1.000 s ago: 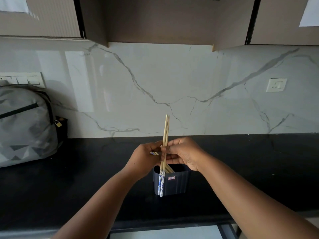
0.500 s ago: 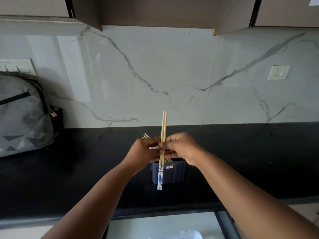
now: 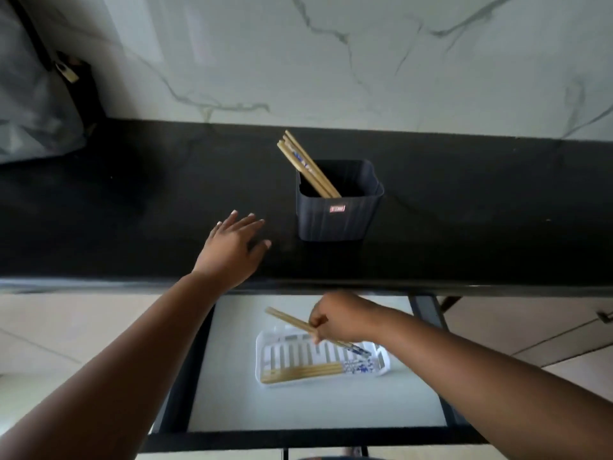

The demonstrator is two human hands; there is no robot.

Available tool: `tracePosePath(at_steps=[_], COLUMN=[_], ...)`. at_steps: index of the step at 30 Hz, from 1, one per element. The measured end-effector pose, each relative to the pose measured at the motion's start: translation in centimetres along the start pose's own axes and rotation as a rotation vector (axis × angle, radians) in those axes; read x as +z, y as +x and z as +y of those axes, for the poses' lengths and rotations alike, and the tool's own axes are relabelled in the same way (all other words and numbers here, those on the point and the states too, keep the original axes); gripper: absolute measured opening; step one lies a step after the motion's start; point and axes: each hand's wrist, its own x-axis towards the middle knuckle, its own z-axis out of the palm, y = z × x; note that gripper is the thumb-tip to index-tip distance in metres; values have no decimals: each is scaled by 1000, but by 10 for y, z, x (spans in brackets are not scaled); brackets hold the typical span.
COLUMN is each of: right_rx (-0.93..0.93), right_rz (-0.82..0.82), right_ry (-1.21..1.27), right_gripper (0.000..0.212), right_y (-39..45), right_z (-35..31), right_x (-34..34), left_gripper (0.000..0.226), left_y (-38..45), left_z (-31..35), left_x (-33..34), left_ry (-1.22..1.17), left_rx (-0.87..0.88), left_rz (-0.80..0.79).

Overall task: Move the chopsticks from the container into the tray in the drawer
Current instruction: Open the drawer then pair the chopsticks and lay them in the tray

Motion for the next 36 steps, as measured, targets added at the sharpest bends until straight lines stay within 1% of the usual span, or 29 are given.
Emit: tracePosePath(at_steps=[1,3,5,8,10,12,16,19,25,29,33,36], right_rx=[7,29,11,-40,-56,-50,-9,14,9,-4,20,52], right_rz=[-43,-77,-76,-78,-89,-114,-158,-167,-70,-48,-67,-64], right_ry=[-52,-128,-222,-290,-338,-384,-438,-427,-192,-179,-200,-176], right_gripper=[10,8,10,16,11,14,12,14,18,13,33,41], right_y=[4,11,20,31,39,45,52,54,55,48,42,42], right_z=[8,23,32,41,44,44,48,52,62,67,68,64], right_x=[15,39,54,68,76,83,95,105,110,114,116,116], left_gripper=[62,75,80,81,81,81,82,83,83,82,82,81], left_y=[-3,-9,-14,-19,-17,-13,-7,-6,-7,-7,-7,-7], left_z=[-5,-15,-23,-28,-30,-33,-40,-43,-43,-43,-43,-44], left_x=[9,28,43,54,57,56,54,54,54,55,56,56], left_ry=[100,252,312,362,403,422,407,400,404,399,402,397], left_rx=[1,-30,-77,-85,-45,-2,69,70,64,65,63,64], left_rz=[-52,-144,-182,-130,-107,-122,-150,-145,-137,-134,-132,-131])
